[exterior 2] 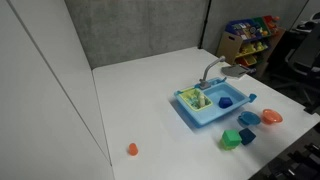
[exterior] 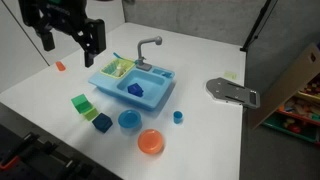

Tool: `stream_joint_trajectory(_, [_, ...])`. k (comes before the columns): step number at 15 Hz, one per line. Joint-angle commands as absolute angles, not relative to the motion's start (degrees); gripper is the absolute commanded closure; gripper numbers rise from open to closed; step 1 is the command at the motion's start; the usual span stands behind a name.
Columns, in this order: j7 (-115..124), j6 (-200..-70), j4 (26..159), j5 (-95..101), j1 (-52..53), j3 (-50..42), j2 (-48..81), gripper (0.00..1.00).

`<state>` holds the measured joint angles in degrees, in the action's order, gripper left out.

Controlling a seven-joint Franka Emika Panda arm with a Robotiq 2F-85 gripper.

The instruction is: Put the white bottle on the table

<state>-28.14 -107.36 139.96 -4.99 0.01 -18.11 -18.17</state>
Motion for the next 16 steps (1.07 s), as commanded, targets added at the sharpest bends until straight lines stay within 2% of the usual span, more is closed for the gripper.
stream_joint_trajectory(1, [-28.6, -107.2, 139.8, -5.6, -2.0, -16.2, -18.0, 0.00])
stream_joint_trajectory(11, [-27.6, -108.6, 137.8, -6.2, -1.9, -13.5, -14.4, 0.00])
stream_joint_trajectory(16, [-25.7, -113.9, 136.1, -6.9, -1.1, -10.0, -10.3, 0.00])
